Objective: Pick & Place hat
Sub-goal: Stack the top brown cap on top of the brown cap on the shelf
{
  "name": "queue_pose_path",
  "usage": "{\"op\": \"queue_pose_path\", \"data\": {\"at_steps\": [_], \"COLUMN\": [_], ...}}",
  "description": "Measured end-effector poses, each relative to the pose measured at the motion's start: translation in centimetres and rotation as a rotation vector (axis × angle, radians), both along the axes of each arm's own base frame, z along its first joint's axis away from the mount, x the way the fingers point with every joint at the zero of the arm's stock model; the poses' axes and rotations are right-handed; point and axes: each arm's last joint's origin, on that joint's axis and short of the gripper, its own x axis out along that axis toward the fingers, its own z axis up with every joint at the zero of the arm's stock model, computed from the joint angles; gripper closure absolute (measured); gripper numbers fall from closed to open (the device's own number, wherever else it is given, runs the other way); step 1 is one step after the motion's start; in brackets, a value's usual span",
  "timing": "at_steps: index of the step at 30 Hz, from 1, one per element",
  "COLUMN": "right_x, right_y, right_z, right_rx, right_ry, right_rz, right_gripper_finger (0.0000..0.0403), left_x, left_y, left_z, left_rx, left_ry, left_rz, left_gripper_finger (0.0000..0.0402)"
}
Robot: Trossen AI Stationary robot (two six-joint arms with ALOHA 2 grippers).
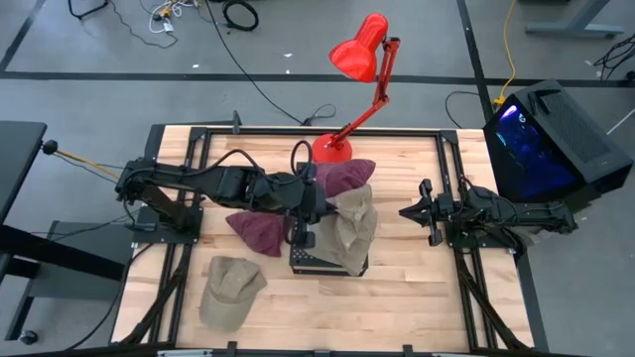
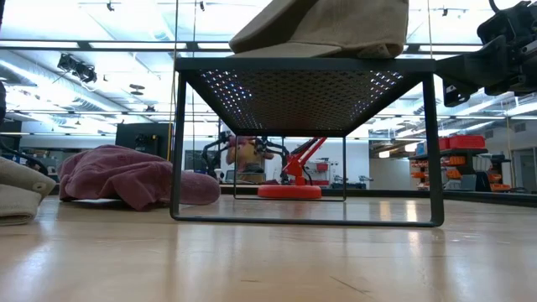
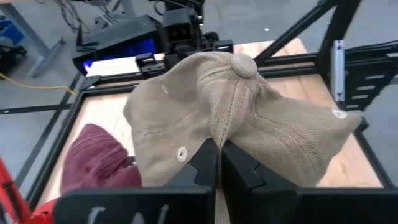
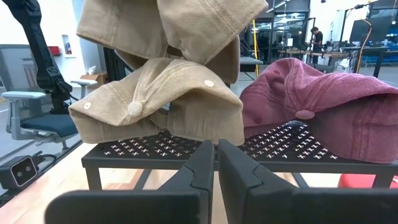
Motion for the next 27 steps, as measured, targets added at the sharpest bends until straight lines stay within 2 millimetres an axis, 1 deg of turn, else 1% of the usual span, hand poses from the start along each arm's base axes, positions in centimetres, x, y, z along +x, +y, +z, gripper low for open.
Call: {"op": "queue_pose_path", "data": {"at_steps": [10,24,27], "right_x": [0.00,0.00,0.00], "right_y": [0.00,0.00,0.00], "right_z": [0.00,0.00,0.00], "right_rx": [0.000,0.000,0.000], "right_ry": [0.000,0.000,0.000], "right_rz": [0.000,0.000,0.000], "right_gripper_finger": [0.0376,0.0376,0.0376], "left_x": [-0.01,-0.13,-0.23], "left_y": [-0.03,-0.01,-0.11], "left_z": [0.01,-0.18,-0.33], "left_rx": [-0.008,-0.004,-0.021], "left_ry": [0.001,0.024,0.045], "left_rz": [-0.015,-0.016,-0.051], "left_gripper_finger": [0.0353,0.0351,0.0351]}}
